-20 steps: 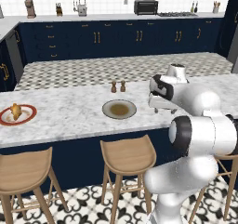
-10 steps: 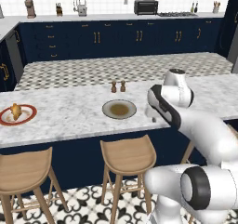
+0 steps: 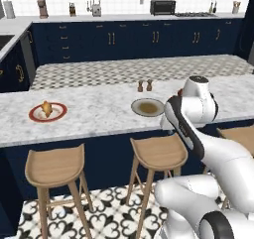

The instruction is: Pick the chicken drumstick and corn from their plates and place them in the bowl. Then put the bowl in the fridge.

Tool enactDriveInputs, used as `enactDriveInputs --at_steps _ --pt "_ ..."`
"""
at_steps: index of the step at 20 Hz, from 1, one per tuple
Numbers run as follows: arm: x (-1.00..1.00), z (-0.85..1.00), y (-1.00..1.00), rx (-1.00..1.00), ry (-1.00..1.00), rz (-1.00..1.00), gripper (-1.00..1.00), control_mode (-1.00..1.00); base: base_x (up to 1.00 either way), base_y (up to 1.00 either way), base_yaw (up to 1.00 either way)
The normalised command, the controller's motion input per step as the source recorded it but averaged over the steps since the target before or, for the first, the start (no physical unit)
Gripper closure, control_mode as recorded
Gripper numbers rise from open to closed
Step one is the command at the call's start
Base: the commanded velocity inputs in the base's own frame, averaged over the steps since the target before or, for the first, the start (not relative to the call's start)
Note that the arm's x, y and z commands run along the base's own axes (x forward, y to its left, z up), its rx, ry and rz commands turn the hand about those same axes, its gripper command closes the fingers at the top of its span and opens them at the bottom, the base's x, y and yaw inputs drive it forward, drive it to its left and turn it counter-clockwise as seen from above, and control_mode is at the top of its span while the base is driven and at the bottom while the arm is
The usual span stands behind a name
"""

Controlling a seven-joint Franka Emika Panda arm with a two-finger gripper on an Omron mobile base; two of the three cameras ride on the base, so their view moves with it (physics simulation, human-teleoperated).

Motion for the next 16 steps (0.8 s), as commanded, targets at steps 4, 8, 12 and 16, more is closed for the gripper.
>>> enactDriveInputs --at_steps 4,8,12,16 --pt "0.00 0.00 0.00 0.00 0.00 0.00 -1.00 1.00 -0.02 1.00 0.00" --pt "0.00 0.00 0.00 0.00 0.00 0.00 -1.00 1.00 0.00 1.00 0.00" --pt "0.00 0.00 0.00 0.00 0.00 0.00 -1.00 1.00 0.00 1.00 0.00" --pt "0.00 0.00 0.00 0.00 0.00 0.00 -1.00 1.00 0.39 0.57 0.00"
